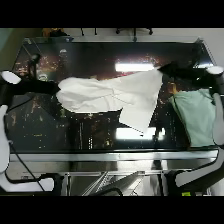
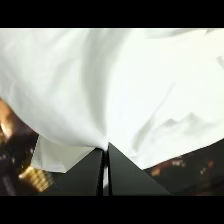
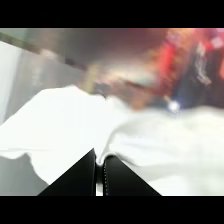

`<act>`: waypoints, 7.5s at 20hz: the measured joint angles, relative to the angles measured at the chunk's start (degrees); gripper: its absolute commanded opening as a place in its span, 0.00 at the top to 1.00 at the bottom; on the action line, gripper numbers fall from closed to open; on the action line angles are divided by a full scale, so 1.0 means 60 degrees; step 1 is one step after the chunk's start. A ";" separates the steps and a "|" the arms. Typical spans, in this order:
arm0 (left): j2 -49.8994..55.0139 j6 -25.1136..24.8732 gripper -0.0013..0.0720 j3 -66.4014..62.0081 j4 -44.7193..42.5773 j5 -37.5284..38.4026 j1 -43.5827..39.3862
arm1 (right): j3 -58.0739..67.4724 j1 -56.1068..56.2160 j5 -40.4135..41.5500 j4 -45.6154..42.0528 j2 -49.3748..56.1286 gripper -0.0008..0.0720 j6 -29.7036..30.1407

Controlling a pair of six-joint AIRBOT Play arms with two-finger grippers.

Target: Fold the shirts.

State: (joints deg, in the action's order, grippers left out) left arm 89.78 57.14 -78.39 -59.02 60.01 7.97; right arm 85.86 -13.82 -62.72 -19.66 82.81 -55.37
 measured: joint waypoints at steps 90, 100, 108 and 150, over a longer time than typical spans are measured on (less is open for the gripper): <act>0.4903 0.0579 0.97 -0.6462 -0.0794 0.0659 -0.0401 | 0.2667 0.0780 0.3056 -0.2233 0.2652 0.97 0.1104; 0.4313 0.0641 0.97 -0.5421 -0.2371 0.1290 -0.0936 | 0.2441 0.0623 0.1661 -0.4867 0.2233 0.97 -0.0026; 0.4524 0.0980 0.96 -0.5187 -0.2925 0.1355 -0.1282 | 0.2295 0.0630 0.1428 -0.5617 0.2240 0.96 -0.0273; -0.0455 0.0714 0.19 0.2954 -0.0109 0.3566 0.3093 | -0.7122 -0.3282 -0.2936 -0.5632 -0.5774 0.31 -0.2889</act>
State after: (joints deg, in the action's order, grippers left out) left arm 87.05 61.43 -60.66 -59.68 81.41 26.52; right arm 43.13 -33.52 -80.34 -53.45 48.16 -72.71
